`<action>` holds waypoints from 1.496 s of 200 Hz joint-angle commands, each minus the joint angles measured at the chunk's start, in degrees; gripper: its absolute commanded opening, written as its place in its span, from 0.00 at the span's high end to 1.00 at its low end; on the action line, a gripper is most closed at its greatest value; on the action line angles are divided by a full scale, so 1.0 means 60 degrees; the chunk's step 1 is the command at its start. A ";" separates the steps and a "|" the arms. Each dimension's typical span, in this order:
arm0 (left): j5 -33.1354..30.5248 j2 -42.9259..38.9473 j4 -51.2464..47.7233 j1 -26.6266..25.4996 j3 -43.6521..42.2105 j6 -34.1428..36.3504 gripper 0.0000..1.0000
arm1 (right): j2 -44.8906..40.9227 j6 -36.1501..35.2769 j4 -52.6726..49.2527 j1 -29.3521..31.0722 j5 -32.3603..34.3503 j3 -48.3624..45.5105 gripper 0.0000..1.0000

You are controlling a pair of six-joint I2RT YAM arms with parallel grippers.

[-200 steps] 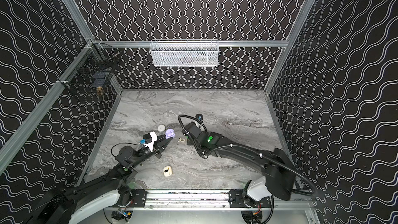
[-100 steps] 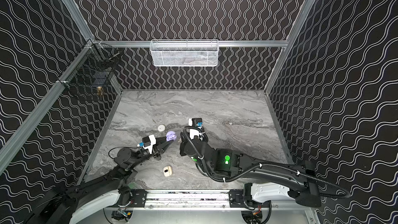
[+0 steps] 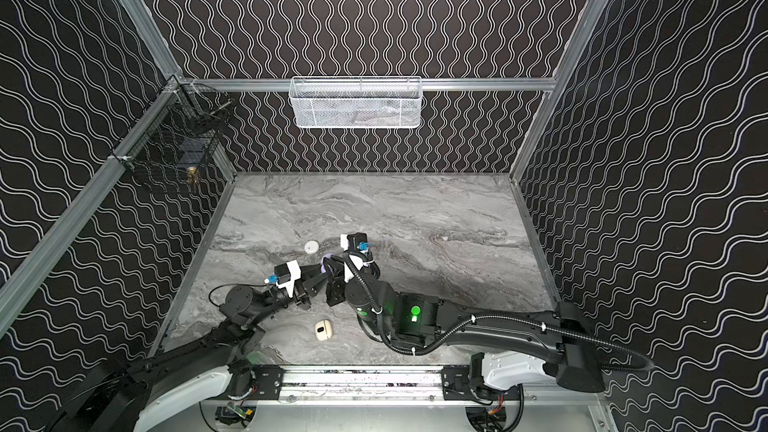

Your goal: Insert the wireless bluetooth earbuds into the charging case

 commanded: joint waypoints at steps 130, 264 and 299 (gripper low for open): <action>-0.0044 -0.0323 0.0116 -0.0006 0.0012 0.0077 1.00 | 0.0777 -0.1131 0.2725 -0.0017 0.0977 -0.0758 0.84; -0.0117 -0.0399 -0.0002 -0.0006 0.0037 -0.0030 1.00 | 0.1122 -0.2065 0.4201 -0.0097 0.1059 -0.1278 0.83; -0.0296 -0.0658 -0.0343 0.0005 0.0124 -0.0246 1.00 | 0.1180 -0.2224 0.4574 -0.0091 0.1046 -0.1537 0.83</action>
